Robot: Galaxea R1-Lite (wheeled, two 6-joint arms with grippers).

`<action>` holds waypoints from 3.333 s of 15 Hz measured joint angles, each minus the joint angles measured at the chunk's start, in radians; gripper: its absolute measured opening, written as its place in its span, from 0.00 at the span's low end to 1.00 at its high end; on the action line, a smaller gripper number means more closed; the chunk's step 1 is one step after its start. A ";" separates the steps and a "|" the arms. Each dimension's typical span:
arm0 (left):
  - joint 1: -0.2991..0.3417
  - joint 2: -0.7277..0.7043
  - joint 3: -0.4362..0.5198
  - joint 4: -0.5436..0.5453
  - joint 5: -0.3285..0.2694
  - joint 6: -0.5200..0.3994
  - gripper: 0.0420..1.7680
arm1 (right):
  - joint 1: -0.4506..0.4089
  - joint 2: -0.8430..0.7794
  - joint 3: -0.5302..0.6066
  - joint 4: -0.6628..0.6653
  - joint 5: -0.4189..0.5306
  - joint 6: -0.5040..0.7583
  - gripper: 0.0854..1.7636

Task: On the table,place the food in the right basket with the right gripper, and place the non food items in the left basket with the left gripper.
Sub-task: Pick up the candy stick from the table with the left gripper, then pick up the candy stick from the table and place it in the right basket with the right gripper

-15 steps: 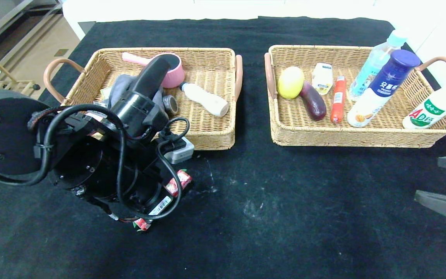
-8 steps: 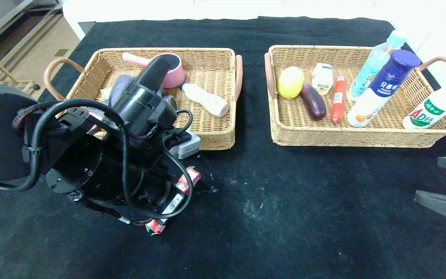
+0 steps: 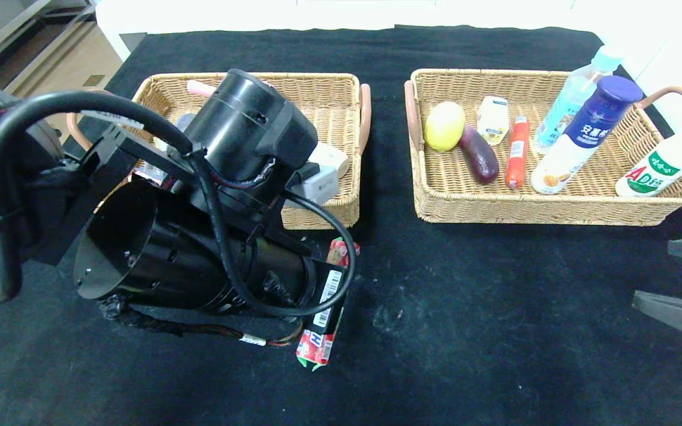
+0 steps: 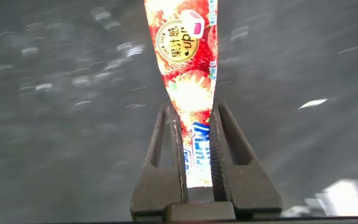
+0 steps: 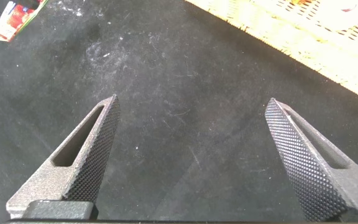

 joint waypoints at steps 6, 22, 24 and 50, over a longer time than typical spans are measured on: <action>-0.076 0.025 -0.013 -0.172 -0.005 -0.178 0.16 | 0.000 0.004 0.000 0.000 0.000 0.000 0.97; -0.175 0.227 -0.027 -0.359 -0.053 -0.296 0.16 | -0.011 0.009 -0.003 -0.002 0.000 0.000 0.97; -0.176 0.239 -0.028 -0.378 -0.053 -0.297 0.16 | -0.011 0.009 -0.003 -0.002 0.000 0.000 0.97; -0.139 0.060 -0.002 -0.323 -0.042 -0.117 0.93 | -0.001 0.009 0.001 0.000 0.000 0.000 0.97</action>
